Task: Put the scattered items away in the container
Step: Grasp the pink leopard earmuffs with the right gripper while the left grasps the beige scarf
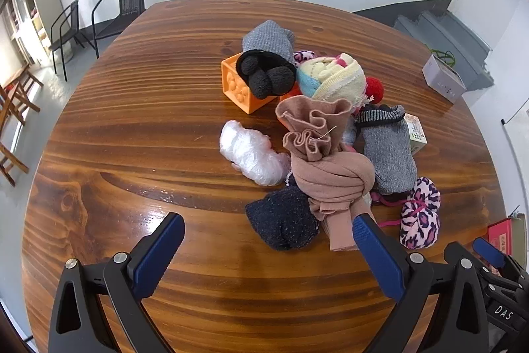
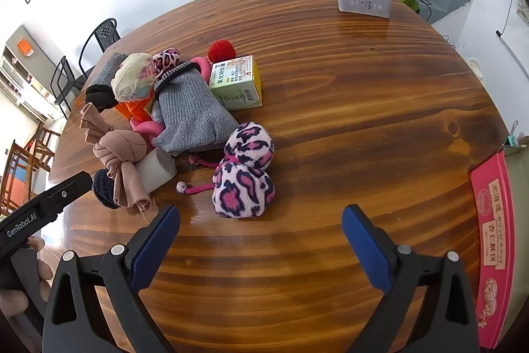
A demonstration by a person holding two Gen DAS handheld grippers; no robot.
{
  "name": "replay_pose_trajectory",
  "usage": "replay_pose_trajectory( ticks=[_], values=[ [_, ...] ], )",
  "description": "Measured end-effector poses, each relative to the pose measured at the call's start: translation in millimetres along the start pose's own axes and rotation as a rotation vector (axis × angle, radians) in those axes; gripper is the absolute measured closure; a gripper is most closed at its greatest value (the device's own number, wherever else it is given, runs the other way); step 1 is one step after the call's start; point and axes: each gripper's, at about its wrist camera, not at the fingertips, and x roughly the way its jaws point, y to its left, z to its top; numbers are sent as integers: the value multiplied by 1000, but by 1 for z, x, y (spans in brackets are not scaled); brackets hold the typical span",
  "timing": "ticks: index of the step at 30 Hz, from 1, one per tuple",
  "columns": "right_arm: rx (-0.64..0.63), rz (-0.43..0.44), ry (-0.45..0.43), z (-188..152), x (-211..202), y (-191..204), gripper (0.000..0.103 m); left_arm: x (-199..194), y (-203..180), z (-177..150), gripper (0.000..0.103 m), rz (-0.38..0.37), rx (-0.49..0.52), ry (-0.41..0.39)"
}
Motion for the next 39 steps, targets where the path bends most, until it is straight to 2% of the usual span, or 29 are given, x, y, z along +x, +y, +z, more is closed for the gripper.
replay_pose_trajectory(
  ticks=[10, 17, 19, 23, 28, 34, 39],
  values=[
    [-6, -8, 20, 3, 13, -2, 4, 10, -2, 4, 0, -17, -8, 21],
    [-14, 6, 31, 10, 22, 0, 9, 11, -9, 4, 0, -48, 11, 18],
    [-19, 10, 38, 12, 27, 3, 12, 12, -10, 5, 0, -42, 15, 19],
    [-25, 32, 63, 18, 40, 10, 24, 13, -6, 7, 0, -13, 9, 9],
    [-30, 32, 88, 24, 56, 15, 31, 12, 0, 8, 0, -14, -15, 7],
    [-75, 3, 102, 25, 67, 19, 52, 16, -6, 11, 0, -49, -16, 13],
    [-70, -27, 89, 21, 61, 13, 55, 17, -21, 14, 0, -47, 5, -7]
  ],
)
